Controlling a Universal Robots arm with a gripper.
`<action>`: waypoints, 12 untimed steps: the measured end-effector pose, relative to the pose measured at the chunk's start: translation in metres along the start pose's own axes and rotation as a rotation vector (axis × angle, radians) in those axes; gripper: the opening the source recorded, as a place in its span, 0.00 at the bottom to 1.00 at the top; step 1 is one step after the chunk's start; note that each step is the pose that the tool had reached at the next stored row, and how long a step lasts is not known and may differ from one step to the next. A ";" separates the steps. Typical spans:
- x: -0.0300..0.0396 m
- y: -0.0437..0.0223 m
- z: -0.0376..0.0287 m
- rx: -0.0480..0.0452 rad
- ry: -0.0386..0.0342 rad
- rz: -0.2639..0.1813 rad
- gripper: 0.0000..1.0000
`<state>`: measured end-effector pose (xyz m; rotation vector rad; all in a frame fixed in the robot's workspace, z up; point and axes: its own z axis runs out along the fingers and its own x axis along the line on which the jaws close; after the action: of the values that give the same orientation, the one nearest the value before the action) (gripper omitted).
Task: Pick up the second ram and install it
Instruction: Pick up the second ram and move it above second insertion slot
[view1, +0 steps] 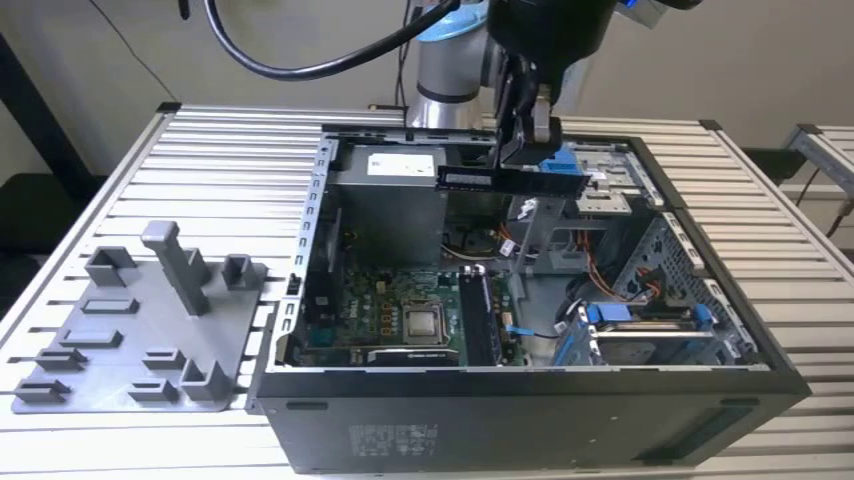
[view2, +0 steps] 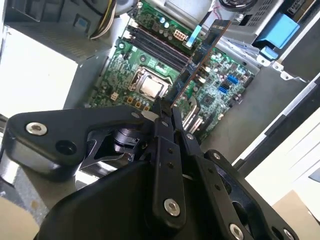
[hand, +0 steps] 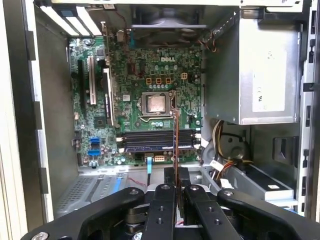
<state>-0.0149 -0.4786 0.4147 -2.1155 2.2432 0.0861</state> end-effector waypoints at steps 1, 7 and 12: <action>-0.0018 0.0001 0.0003 0.0003 0.0000 0.000 0.14; -0.0143 0.0008 0.0023 0.0051 -0.0003 -0.001 0.14; -0.0236 0.0014 0.0035 0.0088 -0.0005 -0.001 0.14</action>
<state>-0.0149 -0.4547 0.4131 -2.1121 2.2379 0.0767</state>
